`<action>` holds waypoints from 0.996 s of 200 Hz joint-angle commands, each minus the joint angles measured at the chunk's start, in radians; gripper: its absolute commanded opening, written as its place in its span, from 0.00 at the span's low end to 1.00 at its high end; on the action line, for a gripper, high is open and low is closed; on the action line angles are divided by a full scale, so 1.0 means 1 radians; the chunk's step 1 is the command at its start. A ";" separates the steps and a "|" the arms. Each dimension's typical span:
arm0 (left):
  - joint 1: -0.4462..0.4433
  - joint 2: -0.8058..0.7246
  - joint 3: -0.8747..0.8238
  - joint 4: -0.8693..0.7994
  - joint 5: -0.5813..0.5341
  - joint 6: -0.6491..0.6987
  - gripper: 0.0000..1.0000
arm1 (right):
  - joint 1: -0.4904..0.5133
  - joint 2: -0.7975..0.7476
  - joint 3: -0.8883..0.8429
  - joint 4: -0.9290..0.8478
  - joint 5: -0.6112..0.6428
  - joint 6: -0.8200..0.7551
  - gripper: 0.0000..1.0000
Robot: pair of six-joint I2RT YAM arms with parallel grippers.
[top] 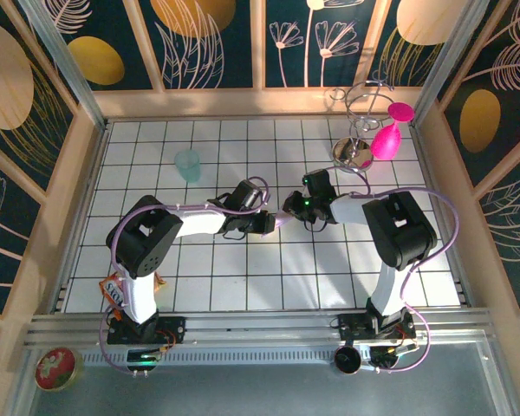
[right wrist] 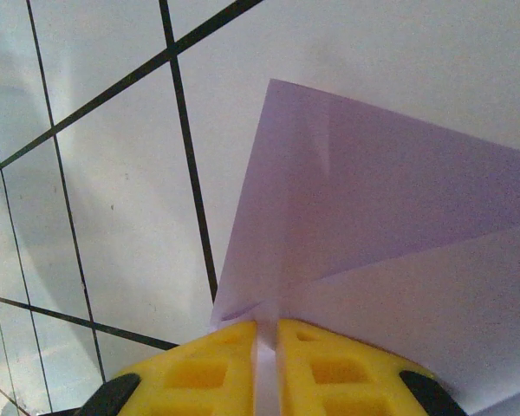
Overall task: Fold a paper plane with a square sheet of paper (pick it up from the middle)
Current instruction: Fold the wing for the fifth time at the center of the table.
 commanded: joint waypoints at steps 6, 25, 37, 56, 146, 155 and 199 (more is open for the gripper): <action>-0.002 0.023 0.001 -0.076 -0.019 -0.017 0.26 | -0.009 0.055 -0.018 -0.071 0.057 -0.001 0.15; -0.002 -0.045 0.004 -0.061 -0.040 -0.013 0.31 | -0.009 0.049 -0.018 -0.068 0.052 0.003 0.15; -0.002 -0.106 0.003 -0.032 -0.059 -0.018 0.33 | -0.009 0.046 -0.017 -0.066 0.051 0.004 0.15; -0.002 -0.169 0.007 0.020 -0.066 -0.024 0.32 | -0.011 0.041 -0.018 -0.061 0.043 0.007 0.15; -0.012 -0.031 0.053 0.114 0.116 -0.081 0.06 | -0.021 0.043 -0.034 -0.038 0.003 0.022 0.11; -0.011 -0.015 0.066 0.099 0.118 -0.081 0.05 | -0.022 0.044 -0.035 -0.040 0.003 0.020 0.11; -0.013 0.043 0.115 0.033 0.110 -0.058 0.03 | -0.025 0.042 -0.035 -0.043 0.003 0.022 0.11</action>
